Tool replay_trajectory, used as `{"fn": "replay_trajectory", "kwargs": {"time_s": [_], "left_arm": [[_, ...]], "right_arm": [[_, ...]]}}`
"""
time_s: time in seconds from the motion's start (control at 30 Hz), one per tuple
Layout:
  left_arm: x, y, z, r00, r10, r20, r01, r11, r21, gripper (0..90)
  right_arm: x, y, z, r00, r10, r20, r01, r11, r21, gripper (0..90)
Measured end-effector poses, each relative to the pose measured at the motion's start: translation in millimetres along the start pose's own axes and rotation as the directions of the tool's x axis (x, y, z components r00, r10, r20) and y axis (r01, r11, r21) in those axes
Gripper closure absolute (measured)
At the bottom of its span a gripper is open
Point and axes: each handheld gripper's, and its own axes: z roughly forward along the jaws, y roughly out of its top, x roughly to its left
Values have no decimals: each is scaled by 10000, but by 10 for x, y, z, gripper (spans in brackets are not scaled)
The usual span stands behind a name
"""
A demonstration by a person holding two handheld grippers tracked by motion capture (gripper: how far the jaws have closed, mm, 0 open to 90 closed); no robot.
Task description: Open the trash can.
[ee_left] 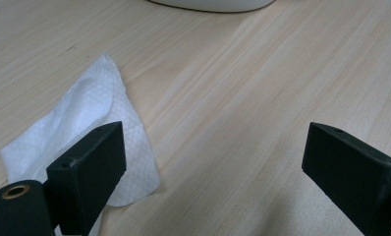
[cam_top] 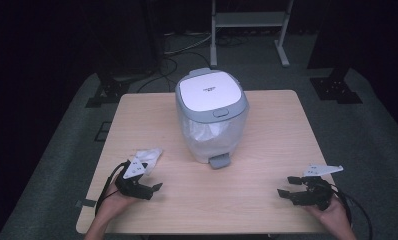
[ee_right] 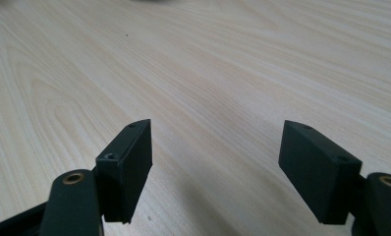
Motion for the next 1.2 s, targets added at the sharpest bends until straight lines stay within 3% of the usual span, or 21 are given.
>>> {"fn": "replay_trajectory", "kwargs": {"time_s": [0.4, 0.77, 1.0, 1.2], "left_arm": [[-3, 0, -2, 9999, 165, 25, -165, 9999, 49, 83], [2, -8, -46, 9999, 71, -113, -73, 9998, -177, 83], [-3, 0, -51, 9999, 45, -123, -47, 9998, -197, 83], [5, -13, -48, 9999, 54, -120, -55, 9999, -113, 83]], "right_arm": [[4, 94, 32, 9997, -54, -222, 56, 9999, 108, 277], [137, 416, -1, 9963, -833, -217, 841, 9955, 434, 278], [234, 654, -44, 9890, -1458, -257, 1473, 9865, 715, 288], [276, 768, -73, 9852, -1693, -270, 1710, 9817, 840, 295]]}}
